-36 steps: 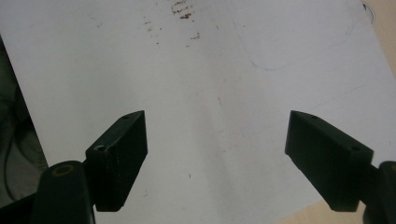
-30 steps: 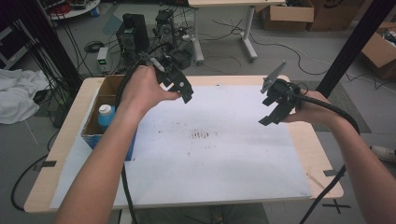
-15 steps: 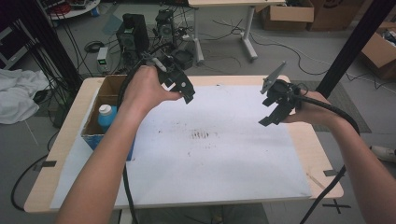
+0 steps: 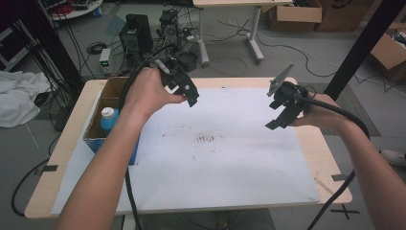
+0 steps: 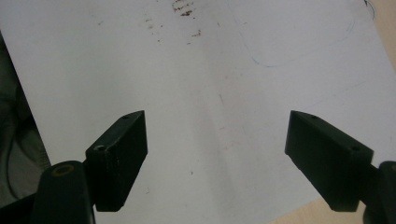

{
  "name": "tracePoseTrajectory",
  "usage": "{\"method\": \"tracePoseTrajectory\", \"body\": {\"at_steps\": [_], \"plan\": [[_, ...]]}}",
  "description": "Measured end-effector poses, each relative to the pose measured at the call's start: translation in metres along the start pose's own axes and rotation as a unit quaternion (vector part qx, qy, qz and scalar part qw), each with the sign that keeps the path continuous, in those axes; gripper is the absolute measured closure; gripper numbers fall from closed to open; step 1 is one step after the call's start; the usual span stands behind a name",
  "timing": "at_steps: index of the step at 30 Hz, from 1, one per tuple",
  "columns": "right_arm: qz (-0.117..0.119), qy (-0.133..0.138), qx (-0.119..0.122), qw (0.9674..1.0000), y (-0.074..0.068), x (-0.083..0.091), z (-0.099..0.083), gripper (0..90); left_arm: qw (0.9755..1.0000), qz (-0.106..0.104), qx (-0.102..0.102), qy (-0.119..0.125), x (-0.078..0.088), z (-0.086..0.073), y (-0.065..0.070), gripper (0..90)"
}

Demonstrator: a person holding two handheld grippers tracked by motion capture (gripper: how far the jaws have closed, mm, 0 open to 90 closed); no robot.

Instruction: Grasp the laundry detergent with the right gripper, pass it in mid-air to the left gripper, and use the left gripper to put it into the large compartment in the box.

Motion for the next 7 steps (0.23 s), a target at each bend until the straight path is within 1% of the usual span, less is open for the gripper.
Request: {"method": "tracePoseTrajectory", "body": {"at_steps": [2, 7], "plan": [[0.0, -0.002, -0.001, 1.0, -0.0006, 0.0001, 0.0, 20.9, 1.0, 0.0, -0.003, 0.0, 0.0001, 0.0, 0.0006, 15.7], [0.001, -0.002, -0.001, 1.0, -0.0006, -0.0011, 0.0, 20.9, 1.0, 0.0, -0.002, -0.001, 0.0001, -0.0004, 0.0001, 15.7]]}}
Point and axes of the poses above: each handheld gripper's, and its own axes: x roughly backward along the jaws, z roughly out of its top, y roughly to its right, the point moved 9 cm from there along -x, roughly forward along the jaws, and after that the axes turned 4 degrees about z, right-handed, at the moved point
